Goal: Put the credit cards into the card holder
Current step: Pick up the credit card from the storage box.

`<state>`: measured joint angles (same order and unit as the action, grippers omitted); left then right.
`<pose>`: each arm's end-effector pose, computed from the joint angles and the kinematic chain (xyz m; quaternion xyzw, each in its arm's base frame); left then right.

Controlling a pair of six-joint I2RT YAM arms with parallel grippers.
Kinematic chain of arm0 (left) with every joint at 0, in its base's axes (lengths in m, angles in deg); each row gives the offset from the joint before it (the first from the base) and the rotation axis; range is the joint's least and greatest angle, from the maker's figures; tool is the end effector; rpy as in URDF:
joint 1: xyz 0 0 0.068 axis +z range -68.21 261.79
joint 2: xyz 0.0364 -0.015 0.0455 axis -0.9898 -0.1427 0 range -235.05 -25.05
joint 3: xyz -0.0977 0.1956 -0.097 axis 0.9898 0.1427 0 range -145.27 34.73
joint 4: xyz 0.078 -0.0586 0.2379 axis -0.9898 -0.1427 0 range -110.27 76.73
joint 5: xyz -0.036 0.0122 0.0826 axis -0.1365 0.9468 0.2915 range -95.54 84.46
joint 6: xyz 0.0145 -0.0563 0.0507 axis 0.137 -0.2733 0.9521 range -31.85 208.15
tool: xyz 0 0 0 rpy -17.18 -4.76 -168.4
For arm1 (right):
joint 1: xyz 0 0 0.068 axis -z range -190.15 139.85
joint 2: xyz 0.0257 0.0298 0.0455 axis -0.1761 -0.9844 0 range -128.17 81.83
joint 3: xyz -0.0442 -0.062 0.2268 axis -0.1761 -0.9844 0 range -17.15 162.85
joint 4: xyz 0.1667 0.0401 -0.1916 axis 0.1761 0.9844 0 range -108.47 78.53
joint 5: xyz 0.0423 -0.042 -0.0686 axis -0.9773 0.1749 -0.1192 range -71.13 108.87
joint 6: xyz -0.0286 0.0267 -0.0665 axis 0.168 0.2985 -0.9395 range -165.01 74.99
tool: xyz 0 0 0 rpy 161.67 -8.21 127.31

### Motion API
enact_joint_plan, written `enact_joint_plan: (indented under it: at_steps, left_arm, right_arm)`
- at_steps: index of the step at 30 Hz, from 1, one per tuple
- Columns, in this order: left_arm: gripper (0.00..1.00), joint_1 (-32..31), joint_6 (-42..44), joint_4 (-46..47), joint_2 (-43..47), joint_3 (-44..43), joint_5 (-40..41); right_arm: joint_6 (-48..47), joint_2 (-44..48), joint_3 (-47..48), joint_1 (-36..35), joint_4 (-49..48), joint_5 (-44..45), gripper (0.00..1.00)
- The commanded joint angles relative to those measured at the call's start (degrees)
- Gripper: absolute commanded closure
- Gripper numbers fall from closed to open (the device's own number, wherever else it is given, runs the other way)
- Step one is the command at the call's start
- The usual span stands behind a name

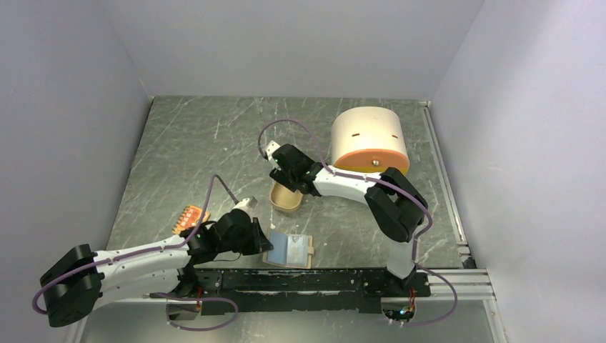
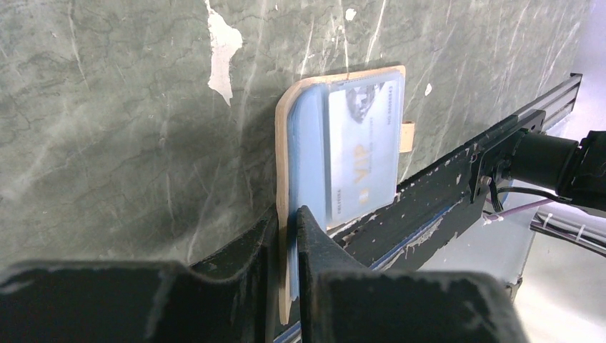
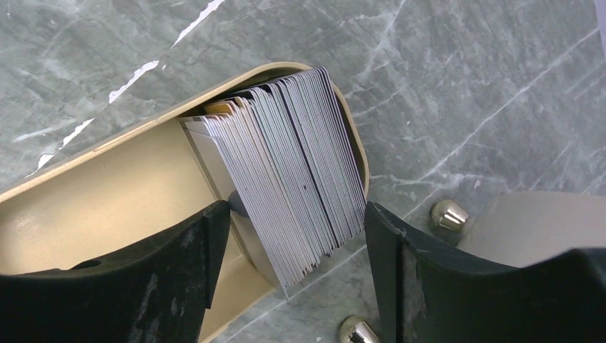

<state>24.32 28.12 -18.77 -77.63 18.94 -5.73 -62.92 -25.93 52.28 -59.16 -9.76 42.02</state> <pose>0.1141 -0.1794 0.1056 -0.0197 0.9143 -0.3465 0.2086 0.2865 0.2905 0.1314 -0.4414 0.8010 -0.0837 0.3956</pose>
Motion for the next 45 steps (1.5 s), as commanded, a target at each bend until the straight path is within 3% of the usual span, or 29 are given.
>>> enact_joint_plan:
  at_steps: [1, 26, 45]
  left_arm:
    - [0.82, -0.1, -0.36, -0.7, 0.47, -0.31, 0.68]
    - [0.83, -0.1, -1.11, -1.51, 2.34, 0.55, 1.06]
    - [0.83, -0.1, -1.22, -1.29, 1.04, 0.01, 0.88]
  right_arm:
    - [-0.57, 0.63, 1.93, 0.41, -0.77, 3.37, 0.3]
    - [2.0, 3.0, 1.97, 0.31, 0.96, 1.43, 0.49]
    - [1.96, 3.48, 2.4, 0.32, 2.65, 0.24, 0.73]
